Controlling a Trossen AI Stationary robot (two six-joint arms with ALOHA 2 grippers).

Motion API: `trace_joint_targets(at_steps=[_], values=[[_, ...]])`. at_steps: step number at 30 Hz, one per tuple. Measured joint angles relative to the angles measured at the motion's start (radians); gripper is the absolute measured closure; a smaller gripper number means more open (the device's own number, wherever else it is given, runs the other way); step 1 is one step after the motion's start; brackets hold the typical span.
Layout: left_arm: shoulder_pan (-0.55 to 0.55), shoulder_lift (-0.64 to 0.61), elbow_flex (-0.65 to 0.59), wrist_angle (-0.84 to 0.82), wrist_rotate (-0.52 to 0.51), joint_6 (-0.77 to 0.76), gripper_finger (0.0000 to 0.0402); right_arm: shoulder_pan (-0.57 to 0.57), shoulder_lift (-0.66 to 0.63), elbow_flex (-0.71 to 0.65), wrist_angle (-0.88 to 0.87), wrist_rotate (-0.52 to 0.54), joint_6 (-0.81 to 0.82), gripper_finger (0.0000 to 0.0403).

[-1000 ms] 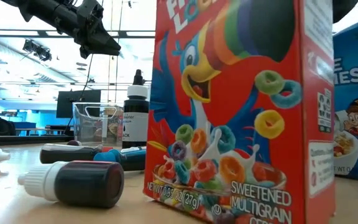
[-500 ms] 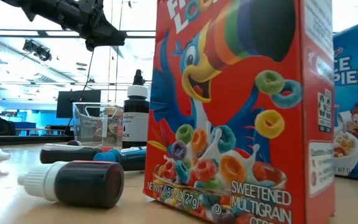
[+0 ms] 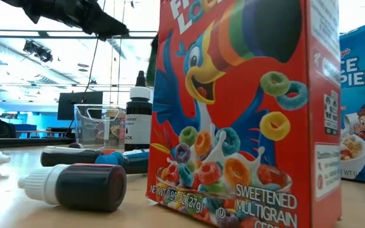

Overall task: Pick & Place Kitchen Items
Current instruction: Put the green spice bottle into the transparent bin

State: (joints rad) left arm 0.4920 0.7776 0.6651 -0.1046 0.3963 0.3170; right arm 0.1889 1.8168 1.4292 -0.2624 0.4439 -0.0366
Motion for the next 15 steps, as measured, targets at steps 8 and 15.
trace_joint_targets(at_steps=[8,15], values=[[-0.072,0.098,0.000,0.006,-0.104,0.002,0.0217,-0.093,0.000,0.000,0.080,-0.122,-0.154,0.0190],[-0.108,0.197,0.000,-0.017,-0.133,0.017,0.0179,-0.133,0.000,0.000,0.104,-0.175,-0.231,0.0189]])
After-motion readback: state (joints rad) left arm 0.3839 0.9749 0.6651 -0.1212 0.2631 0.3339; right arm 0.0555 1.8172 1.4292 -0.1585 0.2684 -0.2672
